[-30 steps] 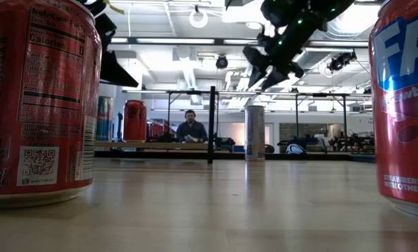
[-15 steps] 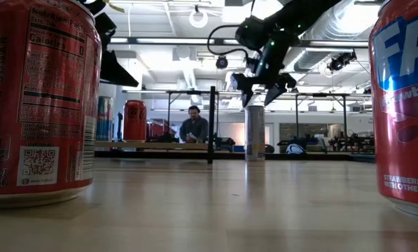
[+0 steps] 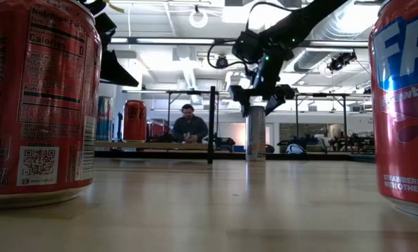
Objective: Place canned beverage on shelf
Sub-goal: Put the top white yellow soda can on the shelf
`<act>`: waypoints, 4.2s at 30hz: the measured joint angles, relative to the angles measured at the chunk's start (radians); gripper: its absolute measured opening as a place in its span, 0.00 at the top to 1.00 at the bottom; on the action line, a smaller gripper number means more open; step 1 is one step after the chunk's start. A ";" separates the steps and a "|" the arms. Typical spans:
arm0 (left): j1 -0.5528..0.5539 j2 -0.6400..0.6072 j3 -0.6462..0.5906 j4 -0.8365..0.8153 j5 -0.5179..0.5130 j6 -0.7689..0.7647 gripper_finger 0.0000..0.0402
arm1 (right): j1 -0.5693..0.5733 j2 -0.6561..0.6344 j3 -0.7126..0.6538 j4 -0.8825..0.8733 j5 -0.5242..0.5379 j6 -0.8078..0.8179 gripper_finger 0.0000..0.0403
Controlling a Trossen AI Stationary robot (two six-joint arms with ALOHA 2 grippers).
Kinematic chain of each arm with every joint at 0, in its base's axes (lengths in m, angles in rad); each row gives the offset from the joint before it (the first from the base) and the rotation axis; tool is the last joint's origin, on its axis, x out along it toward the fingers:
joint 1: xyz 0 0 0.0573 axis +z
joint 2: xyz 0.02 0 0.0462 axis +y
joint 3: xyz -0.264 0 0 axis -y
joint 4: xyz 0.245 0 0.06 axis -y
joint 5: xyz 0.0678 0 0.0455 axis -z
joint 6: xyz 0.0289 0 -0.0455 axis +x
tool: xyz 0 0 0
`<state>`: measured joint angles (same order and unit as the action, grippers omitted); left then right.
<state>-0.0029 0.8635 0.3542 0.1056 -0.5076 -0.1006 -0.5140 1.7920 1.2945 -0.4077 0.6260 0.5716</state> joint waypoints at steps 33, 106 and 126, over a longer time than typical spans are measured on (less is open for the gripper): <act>-0.046 0.000 -0.176 0.328 0.265 0.012 1.00 | 0.555 -0.241 -0.039 -0.149 -0.313 -0.537 0.40; -0.051 0.023 -0.178 0.461 0.280 0.047 1.00 | 0.748 0.002 -0.262 0.528 0.152 -0.412 1.00; -0.051 0.023 -0.178 0.483 0.280 0.024 1.00 | 0.730 0.094 -0.263 0.745 0.092 -0.369 1.00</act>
<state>-0.0544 0.8864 0.1764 0.5884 -0.2279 -0.0763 0.2156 1.8858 1.0317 0.3374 0.7184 0.2024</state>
